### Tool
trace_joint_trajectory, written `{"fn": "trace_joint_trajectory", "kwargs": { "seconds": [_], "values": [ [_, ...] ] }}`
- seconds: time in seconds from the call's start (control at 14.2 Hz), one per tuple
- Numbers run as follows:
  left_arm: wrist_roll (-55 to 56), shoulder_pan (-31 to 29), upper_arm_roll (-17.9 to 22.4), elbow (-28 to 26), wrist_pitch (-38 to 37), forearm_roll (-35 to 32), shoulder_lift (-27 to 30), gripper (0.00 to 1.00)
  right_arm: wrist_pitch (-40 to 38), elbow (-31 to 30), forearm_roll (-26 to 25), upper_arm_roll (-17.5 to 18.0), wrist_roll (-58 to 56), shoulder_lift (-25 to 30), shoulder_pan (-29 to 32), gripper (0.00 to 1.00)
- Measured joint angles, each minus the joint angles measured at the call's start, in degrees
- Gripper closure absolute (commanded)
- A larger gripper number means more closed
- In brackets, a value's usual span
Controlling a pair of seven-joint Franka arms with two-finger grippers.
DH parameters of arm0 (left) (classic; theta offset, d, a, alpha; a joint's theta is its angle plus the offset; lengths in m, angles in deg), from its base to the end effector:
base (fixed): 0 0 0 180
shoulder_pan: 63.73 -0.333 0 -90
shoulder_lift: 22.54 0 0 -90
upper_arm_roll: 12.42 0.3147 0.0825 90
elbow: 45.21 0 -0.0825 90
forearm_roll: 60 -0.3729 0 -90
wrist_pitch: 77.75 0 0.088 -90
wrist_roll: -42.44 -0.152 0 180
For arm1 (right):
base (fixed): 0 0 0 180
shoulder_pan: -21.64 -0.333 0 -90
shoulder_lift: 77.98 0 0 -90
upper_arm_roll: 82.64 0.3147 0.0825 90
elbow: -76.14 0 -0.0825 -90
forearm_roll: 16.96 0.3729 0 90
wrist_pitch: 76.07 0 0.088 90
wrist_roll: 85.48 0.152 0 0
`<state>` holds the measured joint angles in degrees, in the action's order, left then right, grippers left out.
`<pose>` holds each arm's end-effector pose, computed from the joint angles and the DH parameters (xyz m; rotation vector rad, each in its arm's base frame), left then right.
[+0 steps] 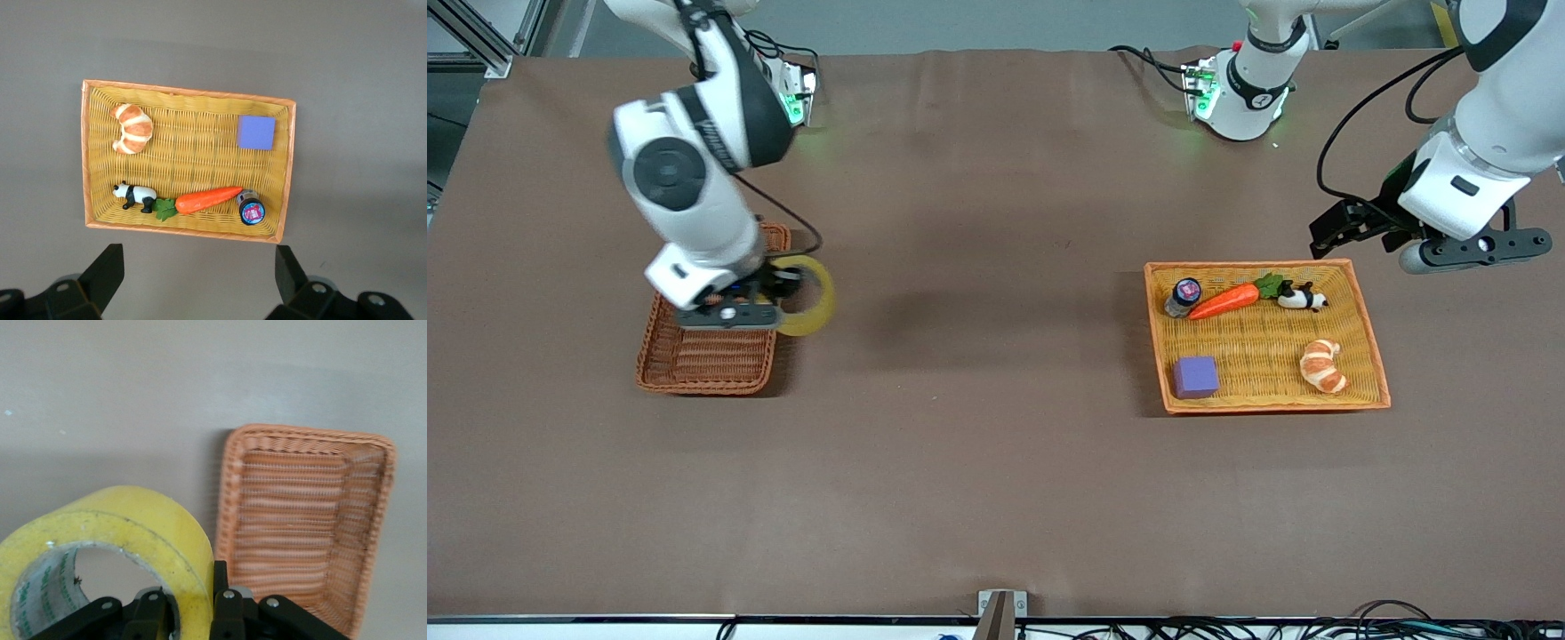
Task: Move tape to another basket
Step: 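Lower the tape into the wicker basket with the right gripper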
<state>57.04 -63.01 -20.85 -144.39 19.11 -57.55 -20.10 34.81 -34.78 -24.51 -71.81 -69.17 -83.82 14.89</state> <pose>0.5295 -0.0926 0.5371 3.1019 0.1557 -0.0091 0.5354 0.1528 0.3848 3.0115 0.1136 -0.1000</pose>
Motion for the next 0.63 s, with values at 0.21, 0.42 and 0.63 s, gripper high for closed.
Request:
{"fn": "trace_joint_trajectory", "kwargs": {
  "seconds": [0.21,0.42,0.63],
  "values": [
    [-0.32,-0.07,0.45,0.01,-0.15,0.0,0.01,0.0,-0.14,-3.96,2.05,-8.88,-11.36,2.94,0.76,1.0],
    [-3.56,-0.07,0.45,0.02,-0.51,0.0,0.02,0.0,4.18,-9.79,2.88,-15.37,-18.17,3.99,1.51,1.0],
    [-4.29,-0.07,0.45,0.05,-1.26,0.01,0.14,0.0,12.7,-17.14,2.89,-17.28,-19.75,3.33,1.49,0.99]
  ]
}}
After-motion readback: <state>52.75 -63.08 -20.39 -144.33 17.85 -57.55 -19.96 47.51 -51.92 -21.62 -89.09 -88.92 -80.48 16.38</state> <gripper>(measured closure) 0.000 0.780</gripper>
